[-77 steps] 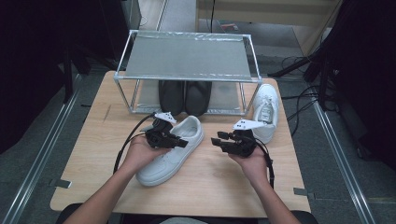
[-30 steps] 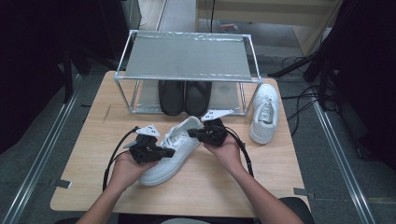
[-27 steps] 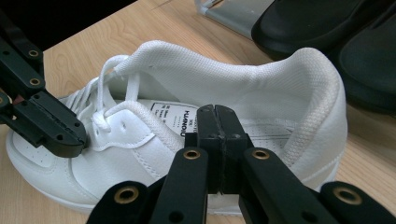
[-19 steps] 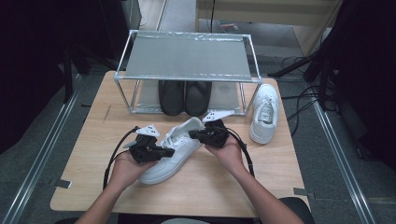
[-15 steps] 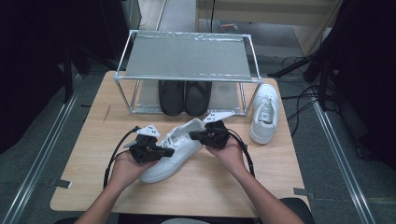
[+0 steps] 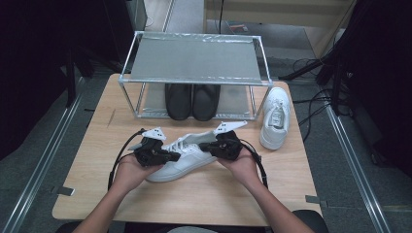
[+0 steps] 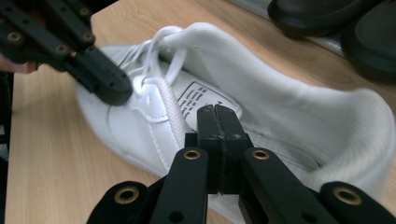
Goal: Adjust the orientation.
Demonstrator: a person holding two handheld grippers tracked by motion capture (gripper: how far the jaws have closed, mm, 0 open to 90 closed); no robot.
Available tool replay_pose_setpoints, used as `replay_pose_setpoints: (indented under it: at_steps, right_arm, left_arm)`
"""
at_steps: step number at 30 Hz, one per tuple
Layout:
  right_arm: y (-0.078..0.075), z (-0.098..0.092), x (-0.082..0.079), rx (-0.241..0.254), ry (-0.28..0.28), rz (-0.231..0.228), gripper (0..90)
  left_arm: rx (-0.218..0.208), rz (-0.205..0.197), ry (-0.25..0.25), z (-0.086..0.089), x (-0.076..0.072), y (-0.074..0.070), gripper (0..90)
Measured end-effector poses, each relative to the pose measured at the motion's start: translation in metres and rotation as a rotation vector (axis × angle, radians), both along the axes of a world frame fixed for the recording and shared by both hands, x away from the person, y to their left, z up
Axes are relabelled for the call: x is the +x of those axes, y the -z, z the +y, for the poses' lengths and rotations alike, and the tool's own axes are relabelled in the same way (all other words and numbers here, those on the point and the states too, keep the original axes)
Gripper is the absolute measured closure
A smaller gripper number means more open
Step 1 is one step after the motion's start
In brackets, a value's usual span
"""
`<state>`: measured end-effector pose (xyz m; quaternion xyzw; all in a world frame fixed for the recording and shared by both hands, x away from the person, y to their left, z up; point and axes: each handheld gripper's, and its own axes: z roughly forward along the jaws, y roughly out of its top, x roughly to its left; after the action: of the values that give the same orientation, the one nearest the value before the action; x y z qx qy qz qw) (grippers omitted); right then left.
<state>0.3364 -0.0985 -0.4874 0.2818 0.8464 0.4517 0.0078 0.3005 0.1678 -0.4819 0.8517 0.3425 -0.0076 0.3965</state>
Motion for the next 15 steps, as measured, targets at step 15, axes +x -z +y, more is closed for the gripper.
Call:
replay_pose_setpoints:
  at_steps: [15]
  right_arm:
    - [0.0,-0.001,-0.026,-0.018,-0.028,0.018,90.0]
  left_arm:
    - [0.014,0.005,0.026,0.003,0.01,-0.001,90.0]
